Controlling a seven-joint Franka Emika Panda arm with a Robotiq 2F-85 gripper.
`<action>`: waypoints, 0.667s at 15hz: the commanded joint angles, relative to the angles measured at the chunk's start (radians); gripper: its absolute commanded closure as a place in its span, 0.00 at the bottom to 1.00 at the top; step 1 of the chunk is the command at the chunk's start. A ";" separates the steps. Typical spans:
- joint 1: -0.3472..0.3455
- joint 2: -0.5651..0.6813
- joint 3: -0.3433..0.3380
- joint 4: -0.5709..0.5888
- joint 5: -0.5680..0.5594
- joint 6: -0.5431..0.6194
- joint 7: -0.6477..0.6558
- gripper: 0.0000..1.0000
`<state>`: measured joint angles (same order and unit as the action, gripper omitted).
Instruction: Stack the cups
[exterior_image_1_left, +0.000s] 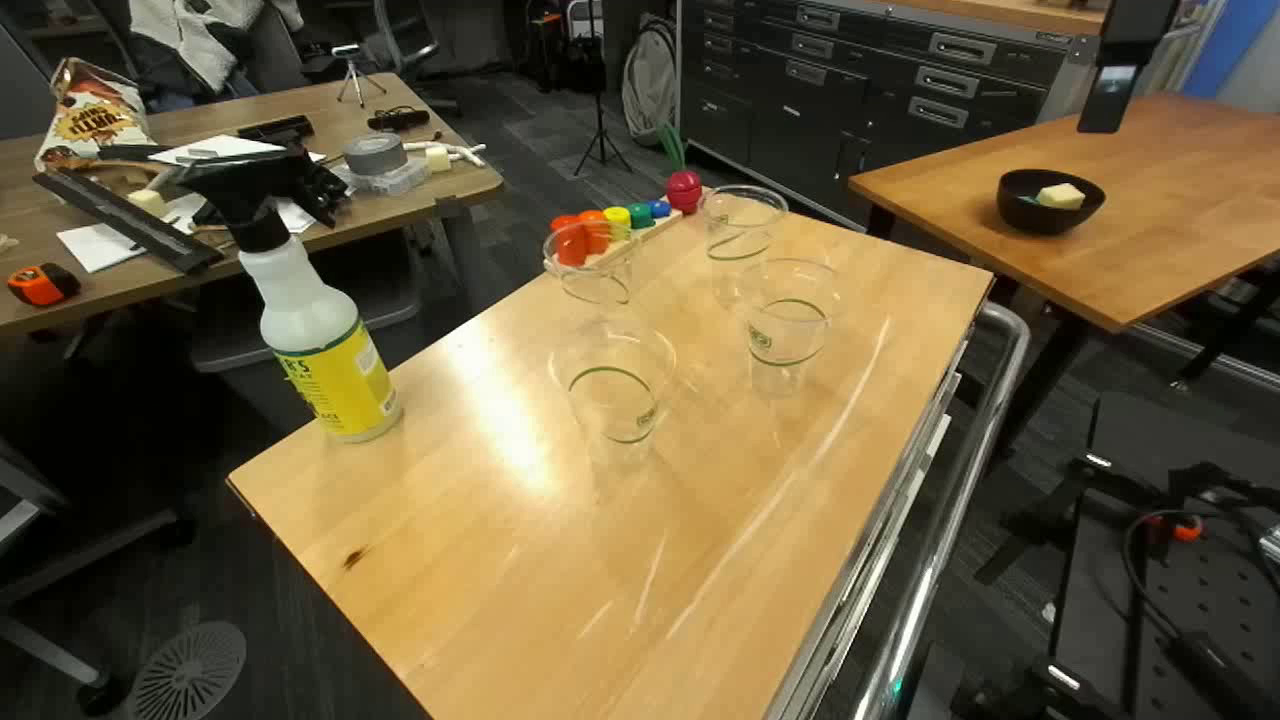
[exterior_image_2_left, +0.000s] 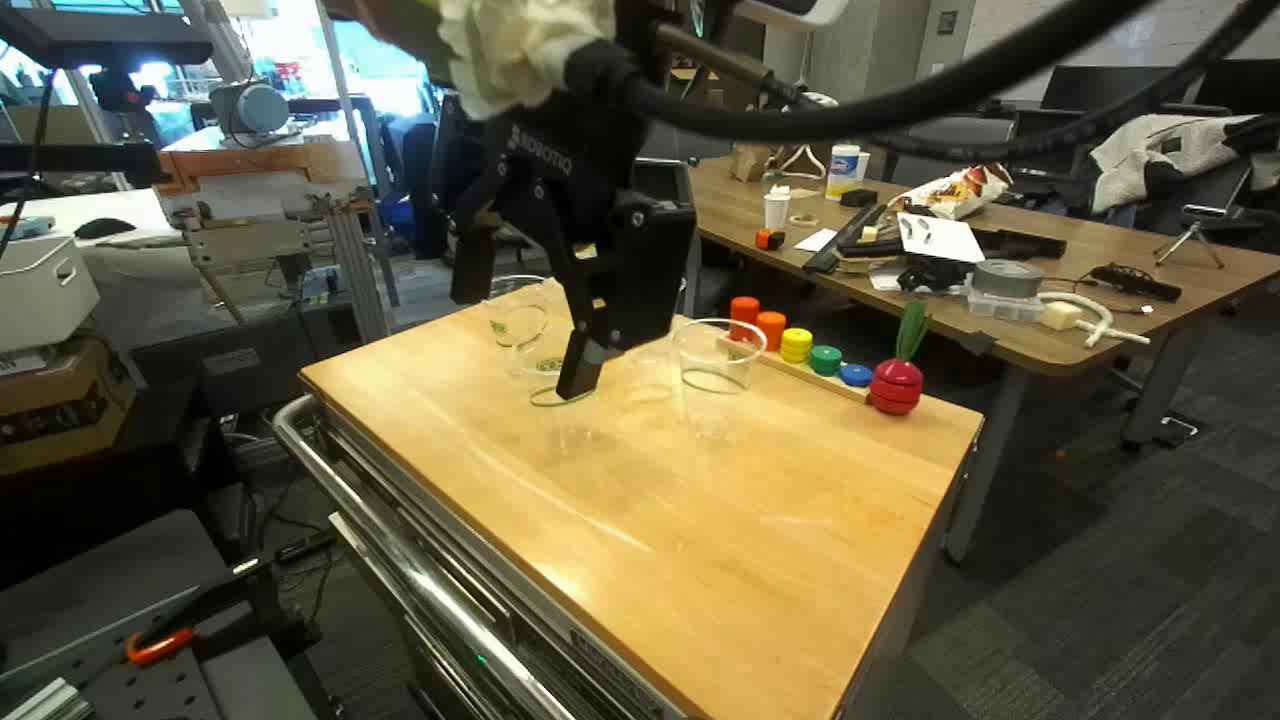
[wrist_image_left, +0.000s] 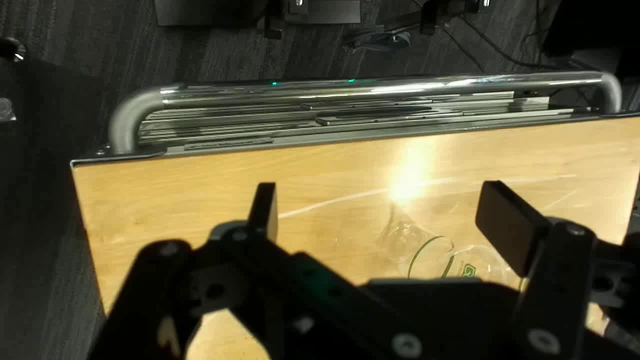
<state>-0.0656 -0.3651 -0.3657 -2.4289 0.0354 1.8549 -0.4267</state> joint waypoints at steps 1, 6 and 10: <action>-0.034 0.005 0.031 0.005 0.011 -0.003 -0.010 0.00; -0.026 0.020 0.062 0.013 0.013 0.018 0.023 0.00; -0.010 0.091 0.130 0.028 0.020 0.107 0.120 0.00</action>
<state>-0.0732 -0.3345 -0.2914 -2.4236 0.0355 1.8878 -0.3785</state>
